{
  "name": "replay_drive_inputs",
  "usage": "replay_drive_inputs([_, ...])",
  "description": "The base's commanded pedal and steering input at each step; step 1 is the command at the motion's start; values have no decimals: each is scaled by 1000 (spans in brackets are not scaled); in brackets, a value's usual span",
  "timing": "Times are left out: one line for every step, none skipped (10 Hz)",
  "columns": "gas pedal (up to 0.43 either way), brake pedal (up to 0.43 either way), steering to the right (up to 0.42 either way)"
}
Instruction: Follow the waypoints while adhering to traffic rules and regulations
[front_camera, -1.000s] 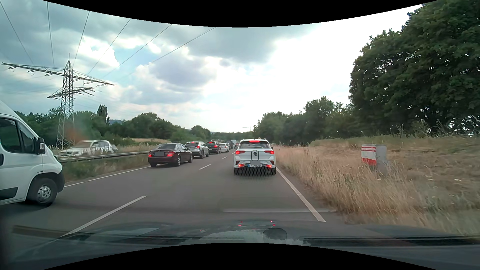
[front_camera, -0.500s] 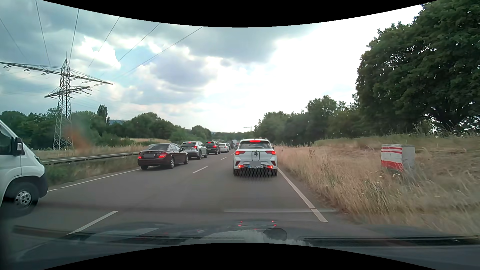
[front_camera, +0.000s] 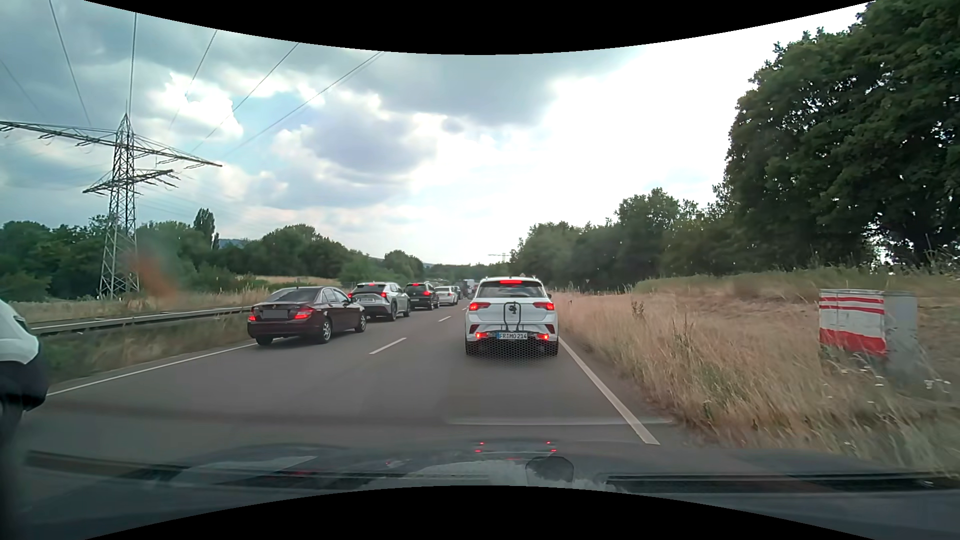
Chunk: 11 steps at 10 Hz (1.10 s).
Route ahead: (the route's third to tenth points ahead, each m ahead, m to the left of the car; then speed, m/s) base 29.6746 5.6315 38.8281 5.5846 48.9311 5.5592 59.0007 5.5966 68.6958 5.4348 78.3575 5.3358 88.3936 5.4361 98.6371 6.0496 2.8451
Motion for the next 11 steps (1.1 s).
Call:
replay_drive_inputs([0, 91, -2])
replay_drive_inputs([0, 110, -2])
replay_drive_inputs([0, 134, -2])
replay_drive_inputs([0, 165, -1])
replay_drive_inputs([0, 195, 1])
replay_drive_inputs([0, 207, 1])
replay_drive_inputs([0, 220, 4])
replay_drive_inputs([0, 220, 7])
replay_drive_inputs([0, 220, 9])
replay_drive_inputs([0, 220, 9])
replay_drive_inputs([0, 226, 9])
